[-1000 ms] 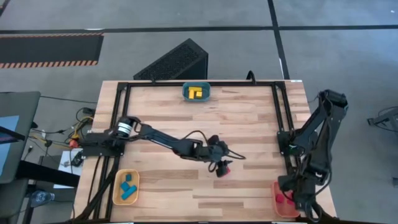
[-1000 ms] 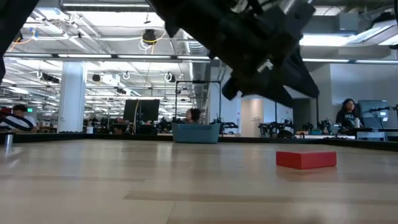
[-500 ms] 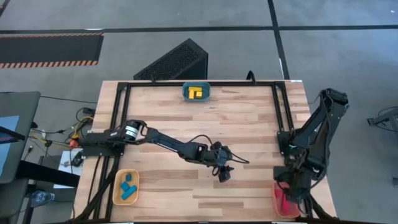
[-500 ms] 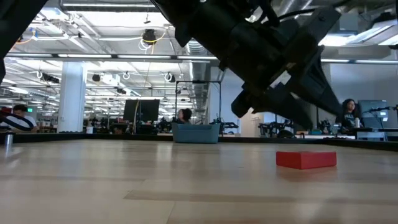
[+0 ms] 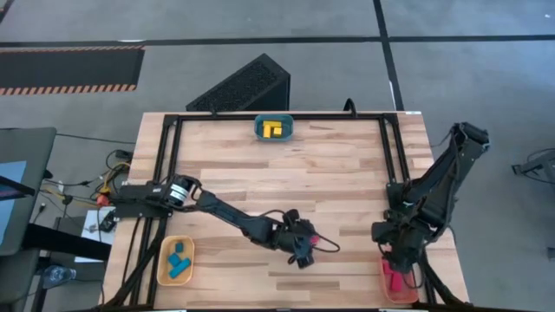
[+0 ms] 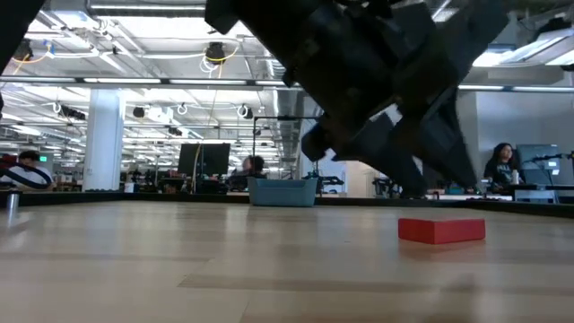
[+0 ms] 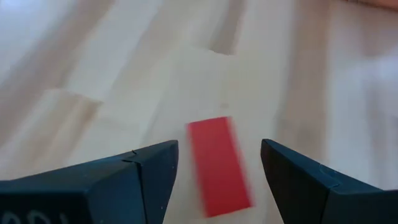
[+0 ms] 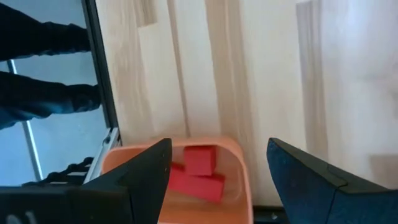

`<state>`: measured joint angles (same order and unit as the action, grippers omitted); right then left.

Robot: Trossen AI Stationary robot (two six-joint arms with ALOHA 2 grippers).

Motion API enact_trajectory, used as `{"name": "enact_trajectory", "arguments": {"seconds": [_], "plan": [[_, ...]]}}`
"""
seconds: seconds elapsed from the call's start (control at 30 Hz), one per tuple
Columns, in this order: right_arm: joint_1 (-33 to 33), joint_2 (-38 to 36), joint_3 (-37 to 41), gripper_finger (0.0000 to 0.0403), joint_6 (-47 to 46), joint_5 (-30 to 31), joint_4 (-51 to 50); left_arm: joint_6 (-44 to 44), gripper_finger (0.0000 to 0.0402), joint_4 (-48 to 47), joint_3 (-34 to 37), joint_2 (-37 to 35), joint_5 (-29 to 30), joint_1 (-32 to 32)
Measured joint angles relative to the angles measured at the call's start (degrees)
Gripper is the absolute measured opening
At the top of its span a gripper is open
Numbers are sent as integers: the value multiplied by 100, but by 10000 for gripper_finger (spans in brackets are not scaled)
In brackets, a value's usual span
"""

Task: Sort & place blocks by color
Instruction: Put the red block into the orange bin

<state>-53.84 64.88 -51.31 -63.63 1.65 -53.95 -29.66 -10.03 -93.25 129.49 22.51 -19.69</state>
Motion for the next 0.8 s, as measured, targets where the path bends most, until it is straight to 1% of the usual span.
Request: {"name": "enact_trajectory", "arguments": {"seconds": [0.03,0.1,0.3,0.37,0.43,0.5,0.6,0.7,0.8], "plan": [[68,0,0,285,109,0,0,-16,219,-80,0,0,160,-12],[191,0,0,285,339,0,0,-95,219,-144,0,0,260,-7],[546,4,0,285,887,-15,-28,-159,219,104,13,154,95,-22],[643,4,0,285,959,-18,-50,-97,219,454,-12,263,-54,-30],[720,2,0,285,1005,-20,-86,-164,219,293,-2,324,-67,-43],[791,3,-2,285,1016,-20,-117,-306,219,403,-3,467,-19,-45],[875,-7,-4,286,1018,-22,-147,-442,218,290,-15,453,-189,-11],[934,-12,-4,286,1013,-31,-153,-355,210,246,-20,472,-215,29],[947,-11,-4,286,970,-32,-148,-220,183,223,-20,474,-246,72]]}}
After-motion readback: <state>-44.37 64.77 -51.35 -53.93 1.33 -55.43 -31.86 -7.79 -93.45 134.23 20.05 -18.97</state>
